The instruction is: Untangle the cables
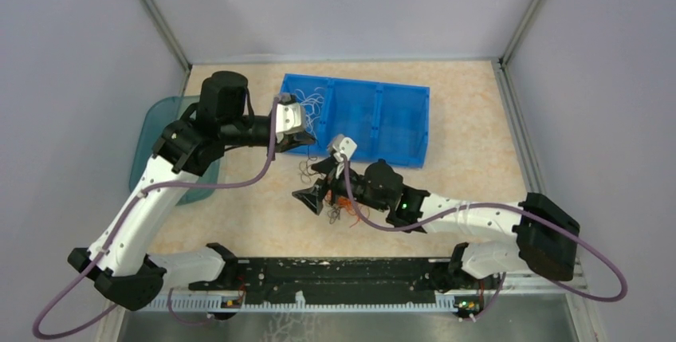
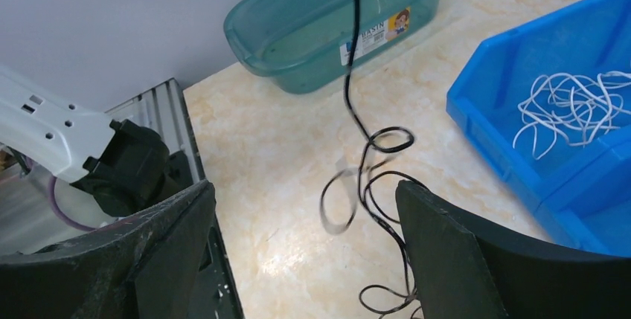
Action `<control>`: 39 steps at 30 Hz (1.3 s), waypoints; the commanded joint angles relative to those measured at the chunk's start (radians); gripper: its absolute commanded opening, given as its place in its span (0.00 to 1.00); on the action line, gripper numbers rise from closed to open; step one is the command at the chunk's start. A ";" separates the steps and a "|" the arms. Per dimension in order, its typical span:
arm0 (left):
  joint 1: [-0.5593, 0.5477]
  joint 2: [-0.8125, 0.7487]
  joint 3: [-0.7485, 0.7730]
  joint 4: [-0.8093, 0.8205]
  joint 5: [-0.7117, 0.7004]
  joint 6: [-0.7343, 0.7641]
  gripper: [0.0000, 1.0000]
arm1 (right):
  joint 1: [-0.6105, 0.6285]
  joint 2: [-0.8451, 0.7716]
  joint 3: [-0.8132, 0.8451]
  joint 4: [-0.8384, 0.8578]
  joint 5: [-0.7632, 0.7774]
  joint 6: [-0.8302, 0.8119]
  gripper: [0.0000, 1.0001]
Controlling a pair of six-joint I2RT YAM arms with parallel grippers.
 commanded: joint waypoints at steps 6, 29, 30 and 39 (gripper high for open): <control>-0.004 0.003 0.096 0.019 0.085 -0.087 0.01 | 0.011 0.160 0.098 0.186 -0.023 -0.034 0.90; -0.003 -0.055 0.315 0.074 -0.038 -0.031 0.01 | 0.009 0.099 -0.224 0.346 0.174 0.141 0.81; -0.003 -0.053 0.329 0.091 -0.047 -0.027 0.01 | 0.009 0.095 -0.225 0.336 0.177 0.143 0.80; -0.004 -0.071 0.359 0.365 -0.120 0.007 0.01 | 0.010 0.070 -0.227 0.302 0.186 0.160 0.76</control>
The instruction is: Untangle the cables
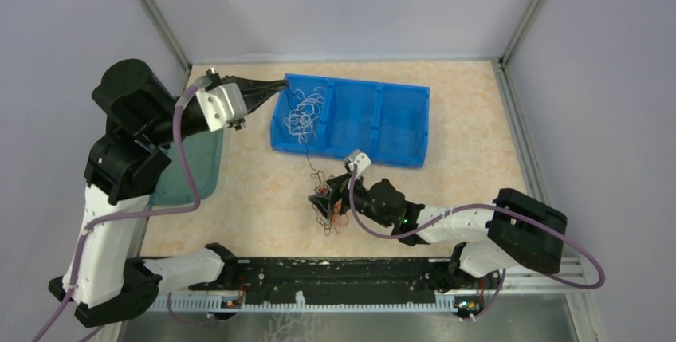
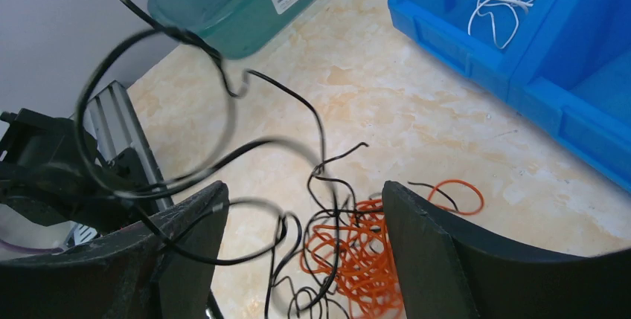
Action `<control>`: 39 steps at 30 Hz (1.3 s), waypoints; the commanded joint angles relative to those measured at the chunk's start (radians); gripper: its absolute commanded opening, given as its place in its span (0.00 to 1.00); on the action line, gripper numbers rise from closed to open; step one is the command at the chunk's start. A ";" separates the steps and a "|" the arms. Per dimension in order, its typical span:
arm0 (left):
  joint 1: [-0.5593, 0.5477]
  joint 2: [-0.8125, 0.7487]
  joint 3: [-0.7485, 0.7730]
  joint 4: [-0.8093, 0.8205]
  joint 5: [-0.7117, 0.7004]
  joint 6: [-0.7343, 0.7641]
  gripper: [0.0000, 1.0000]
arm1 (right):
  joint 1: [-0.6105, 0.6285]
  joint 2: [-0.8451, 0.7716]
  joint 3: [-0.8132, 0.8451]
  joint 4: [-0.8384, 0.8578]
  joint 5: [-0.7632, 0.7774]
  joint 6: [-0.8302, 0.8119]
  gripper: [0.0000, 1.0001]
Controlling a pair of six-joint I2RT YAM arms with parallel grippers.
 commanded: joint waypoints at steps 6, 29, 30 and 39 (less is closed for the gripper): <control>-0.004 -0.002 0.064 0.258 -0.021 0.017 0.03 | 0.007 -0.109 0.071 -0.082 -0.029 -0.011 0.78; -0.004 0.000 0.099 0.283 0.013 -0.030 0.04 | -0.023 0.003 0.484 -0.196 -0.173 -0.122 0.68; -0.003 0.000 0.100 0.298 0.010 -0.026 0.04 | -0.023 0.011 0.455 -0.151 -0.181 -0.098 0.65; -0.003 0.046 0.201 0.362 0.001 -0.020 0.03 | -0.023 0.087 0.298 0.003 -0.180 0.008 0.41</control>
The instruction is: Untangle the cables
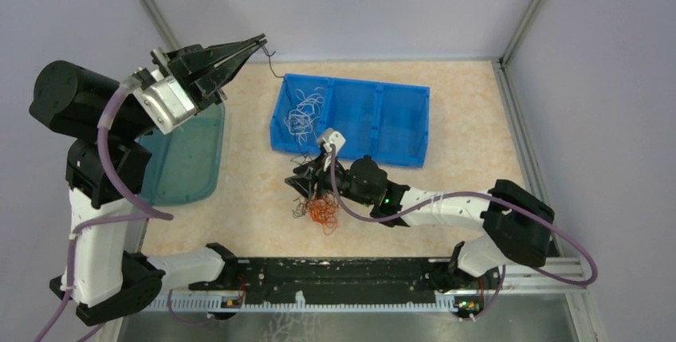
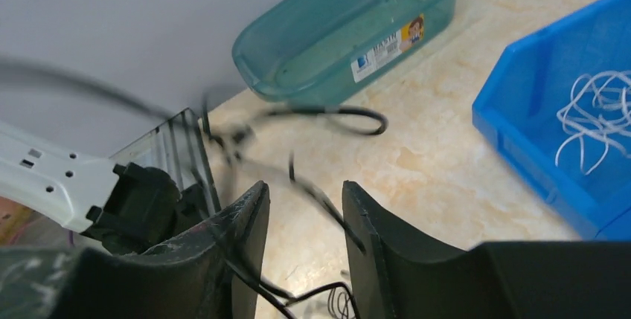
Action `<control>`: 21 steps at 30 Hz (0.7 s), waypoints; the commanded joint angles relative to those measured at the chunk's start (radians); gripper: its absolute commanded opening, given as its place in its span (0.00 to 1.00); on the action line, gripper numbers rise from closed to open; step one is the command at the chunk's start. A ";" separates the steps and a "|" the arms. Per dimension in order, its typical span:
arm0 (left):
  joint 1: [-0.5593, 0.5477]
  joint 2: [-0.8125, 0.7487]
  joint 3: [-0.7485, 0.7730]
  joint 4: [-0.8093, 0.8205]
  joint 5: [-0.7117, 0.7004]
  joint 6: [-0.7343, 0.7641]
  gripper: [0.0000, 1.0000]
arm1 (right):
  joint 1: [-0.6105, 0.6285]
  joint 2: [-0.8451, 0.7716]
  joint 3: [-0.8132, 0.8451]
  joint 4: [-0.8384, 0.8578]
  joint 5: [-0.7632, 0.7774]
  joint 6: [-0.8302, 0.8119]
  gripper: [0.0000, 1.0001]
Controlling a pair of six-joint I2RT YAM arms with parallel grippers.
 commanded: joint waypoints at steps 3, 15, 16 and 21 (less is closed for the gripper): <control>-0.003 0.019 0.082 0.113 -0.016 0.016 0.02 | -0.005 0.026 -0.073 0.177 0.005 0.074 0.39; -0.002 0.064 0.184 0.331 -0.078 0.122 0.00 | -0.005 0.087 -0.194 0.262 0.032 0.158 0.31; -0.002 0.066 0.185 0.353 -0.081 0.136 0.00 | -0.005 0.089 -0.200 0.266 0.035 0.165 0.31; -0.002 0.081 0.186 0.486 -0.122 0.233 0.00 | -0.005 0.090 -0.234 0.278 0.053 0.182 0.30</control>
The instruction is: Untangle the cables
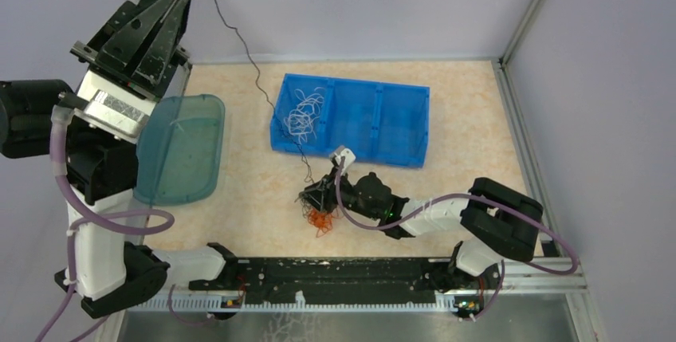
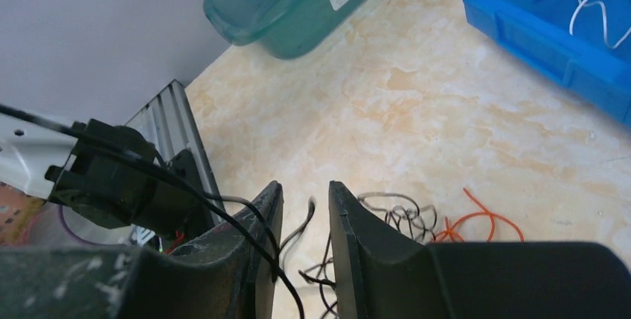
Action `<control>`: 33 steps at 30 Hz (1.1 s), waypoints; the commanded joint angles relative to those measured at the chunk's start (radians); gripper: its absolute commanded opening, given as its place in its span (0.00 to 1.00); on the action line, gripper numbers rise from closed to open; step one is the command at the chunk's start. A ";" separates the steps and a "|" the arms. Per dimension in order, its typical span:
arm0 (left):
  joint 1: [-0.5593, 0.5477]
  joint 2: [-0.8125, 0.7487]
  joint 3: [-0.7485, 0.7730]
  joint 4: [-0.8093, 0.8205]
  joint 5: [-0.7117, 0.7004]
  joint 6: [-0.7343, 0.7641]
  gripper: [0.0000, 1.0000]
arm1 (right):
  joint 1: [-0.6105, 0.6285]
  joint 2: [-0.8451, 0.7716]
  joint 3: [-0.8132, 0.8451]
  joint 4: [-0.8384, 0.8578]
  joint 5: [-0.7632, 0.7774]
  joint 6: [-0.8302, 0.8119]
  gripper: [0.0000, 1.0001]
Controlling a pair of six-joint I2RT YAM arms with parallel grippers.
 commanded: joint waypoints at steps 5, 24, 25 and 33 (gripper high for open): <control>-0.002 0.033 0.047 0.242 -0.072 0.184 0.00 | -0.004 0.001 -0.042 0.091 0.008 0.049 0.40; -0.002 0.108 0.054 0.554 -0.131 0.543 0.00 | -0.004 -0.026 -0.168 0.149 0.061 0.123 0.34; -0.002 0.125 0.066 0.587 -0.131 0.574 0.00 | -0.004 -0.032 -0.168 0.136 0.067 0.123 0.37; -0.002 0.243 0.270 0.608 -0.074 0.598 0.00 | -0.004 -0.115 -0.165 -0.007 0.138 0.082 0.57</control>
